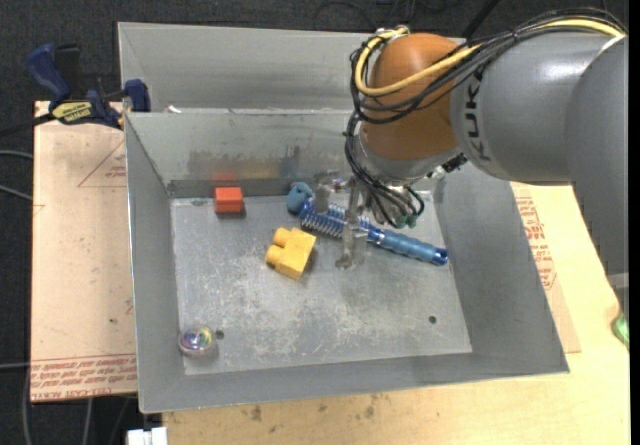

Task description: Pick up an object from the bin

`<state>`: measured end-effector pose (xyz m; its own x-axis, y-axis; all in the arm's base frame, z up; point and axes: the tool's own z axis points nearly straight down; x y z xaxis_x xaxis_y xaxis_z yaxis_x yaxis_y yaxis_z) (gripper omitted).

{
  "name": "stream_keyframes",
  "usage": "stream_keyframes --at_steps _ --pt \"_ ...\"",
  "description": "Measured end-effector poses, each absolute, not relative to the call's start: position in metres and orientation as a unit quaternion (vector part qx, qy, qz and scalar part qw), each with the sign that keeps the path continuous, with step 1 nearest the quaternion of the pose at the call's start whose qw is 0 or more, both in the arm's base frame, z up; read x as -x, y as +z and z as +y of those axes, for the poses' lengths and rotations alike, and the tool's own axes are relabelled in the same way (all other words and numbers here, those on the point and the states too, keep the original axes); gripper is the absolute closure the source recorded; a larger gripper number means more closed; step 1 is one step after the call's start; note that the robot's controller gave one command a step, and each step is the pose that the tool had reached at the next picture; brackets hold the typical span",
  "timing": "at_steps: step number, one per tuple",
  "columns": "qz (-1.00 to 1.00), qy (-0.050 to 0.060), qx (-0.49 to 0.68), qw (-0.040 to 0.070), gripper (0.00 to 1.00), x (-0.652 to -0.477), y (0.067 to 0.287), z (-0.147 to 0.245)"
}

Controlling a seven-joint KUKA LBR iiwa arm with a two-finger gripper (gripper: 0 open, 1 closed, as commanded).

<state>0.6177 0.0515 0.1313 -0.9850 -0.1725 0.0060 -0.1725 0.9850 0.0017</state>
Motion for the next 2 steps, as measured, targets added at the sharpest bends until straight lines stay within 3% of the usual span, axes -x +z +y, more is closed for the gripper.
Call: stream_keyframes --at_steps 1,2 --pt "-0.997 -0.001 -0.082 -0.002 0.00 -0.6395 0.0684 0.0559" --pt "-0.997 -0.001 -0.082 -0.001 1.00 -0.6380 0.0694 0.0555"
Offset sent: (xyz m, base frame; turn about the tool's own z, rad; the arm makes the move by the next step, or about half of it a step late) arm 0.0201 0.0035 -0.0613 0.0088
